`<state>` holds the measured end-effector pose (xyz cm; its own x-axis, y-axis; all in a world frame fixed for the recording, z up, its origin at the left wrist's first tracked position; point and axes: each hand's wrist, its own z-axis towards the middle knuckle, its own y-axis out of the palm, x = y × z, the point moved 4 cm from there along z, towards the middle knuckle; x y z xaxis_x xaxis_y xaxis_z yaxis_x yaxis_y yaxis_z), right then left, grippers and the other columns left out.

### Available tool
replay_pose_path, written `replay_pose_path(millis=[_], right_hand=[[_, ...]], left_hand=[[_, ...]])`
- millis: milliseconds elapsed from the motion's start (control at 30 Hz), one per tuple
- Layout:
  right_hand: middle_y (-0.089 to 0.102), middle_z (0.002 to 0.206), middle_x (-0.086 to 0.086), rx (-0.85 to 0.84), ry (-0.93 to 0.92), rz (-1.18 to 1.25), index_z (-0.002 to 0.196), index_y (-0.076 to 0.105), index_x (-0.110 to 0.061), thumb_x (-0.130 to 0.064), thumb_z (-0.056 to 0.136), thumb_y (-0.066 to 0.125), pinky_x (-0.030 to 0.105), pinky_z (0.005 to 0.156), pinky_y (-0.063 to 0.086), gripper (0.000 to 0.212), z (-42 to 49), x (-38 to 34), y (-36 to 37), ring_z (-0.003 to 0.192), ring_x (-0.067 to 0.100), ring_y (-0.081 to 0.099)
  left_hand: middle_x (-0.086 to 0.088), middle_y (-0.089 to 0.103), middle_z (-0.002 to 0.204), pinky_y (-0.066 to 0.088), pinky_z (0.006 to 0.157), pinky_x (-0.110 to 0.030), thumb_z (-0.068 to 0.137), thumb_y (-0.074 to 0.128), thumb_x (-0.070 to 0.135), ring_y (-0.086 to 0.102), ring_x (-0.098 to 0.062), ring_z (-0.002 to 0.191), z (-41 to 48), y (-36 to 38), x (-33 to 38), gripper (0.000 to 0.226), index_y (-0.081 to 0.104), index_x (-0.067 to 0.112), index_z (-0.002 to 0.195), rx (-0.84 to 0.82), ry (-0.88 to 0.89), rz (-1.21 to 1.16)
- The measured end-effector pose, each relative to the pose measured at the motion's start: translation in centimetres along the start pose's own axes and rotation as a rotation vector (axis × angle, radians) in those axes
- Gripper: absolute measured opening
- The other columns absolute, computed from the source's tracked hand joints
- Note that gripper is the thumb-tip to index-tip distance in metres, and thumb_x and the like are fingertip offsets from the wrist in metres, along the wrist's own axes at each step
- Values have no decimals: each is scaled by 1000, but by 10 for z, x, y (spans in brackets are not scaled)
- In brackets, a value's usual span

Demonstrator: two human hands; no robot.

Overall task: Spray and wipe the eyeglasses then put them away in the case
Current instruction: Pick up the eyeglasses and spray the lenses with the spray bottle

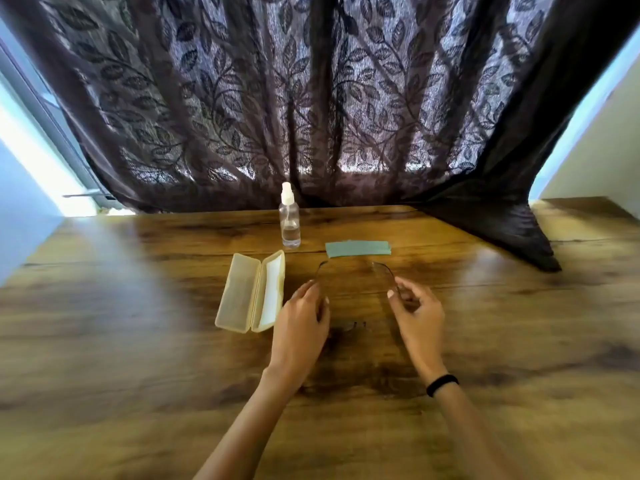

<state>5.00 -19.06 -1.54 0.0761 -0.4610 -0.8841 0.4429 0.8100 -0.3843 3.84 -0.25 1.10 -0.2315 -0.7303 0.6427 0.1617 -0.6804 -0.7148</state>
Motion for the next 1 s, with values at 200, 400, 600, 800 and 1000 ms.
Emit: replay_pose_path(millis=[200, 400, 600, 800, 1000], right_hand=[[68, 79, -1, -1, 249, 211, 104, 68, -13, -13, 82, 66, 25, 65, 53, 22, 8, 16, -4, 67, 10, 62], [66, 72, 5, -41, 315, 344, 98, 67, -13, -8, 87, 60, 19, 57, 50, 14, 11, 19, -6, 58, 10, 59], [66, 74, 6, -100, 323, 415, 94, 66, -15, -6, 86, 59, 22, 62, 53, 14, 12, 14, -8, 61, 12, 59], [65, 74, 8, -108, 307, 411, 97, 66, -10, -4, 86, 59, 28, 66, 52, 15, 22, 9, -6, 62, 14, 59], [66, 76, 10, -122, 300, 405, 97, 66, -8, -3, 86, 59, 28, 65, 53, 14, 26, 12, -2, 61, 16, 59]], left_hand=[[-7, 71, 96, 44, 70, -19, 88, 58, 14, 64, -16, 83, 18, -4, -12, 25, 62, 9, 113, 65, -145, -8], [-8, 71, 101, 49, 80, -28, 85, 64, 11, 65, -19, 91, 26, -2, -22, 29, 63, 8, 113, 5, -239, -74], [-6, 71, 100, 51, 78, -26, 80, 70, 13, 61, -9, 84, 33, -4, -32, 29, 66, 8, 108, -30, -324, -195], [-8, 71, 99, 53, 78, -29, 80, 70, 11, 62, -12, 83, 40, -5, -30, 29, 66, 6, 108, -16, -333, -200], [-11, 71, 103, 55, 84, -37, 80, 69, 9, 65, -19, 91, 45, -4, -29, 28, 66, 5, 107, -8, -318, -140]])
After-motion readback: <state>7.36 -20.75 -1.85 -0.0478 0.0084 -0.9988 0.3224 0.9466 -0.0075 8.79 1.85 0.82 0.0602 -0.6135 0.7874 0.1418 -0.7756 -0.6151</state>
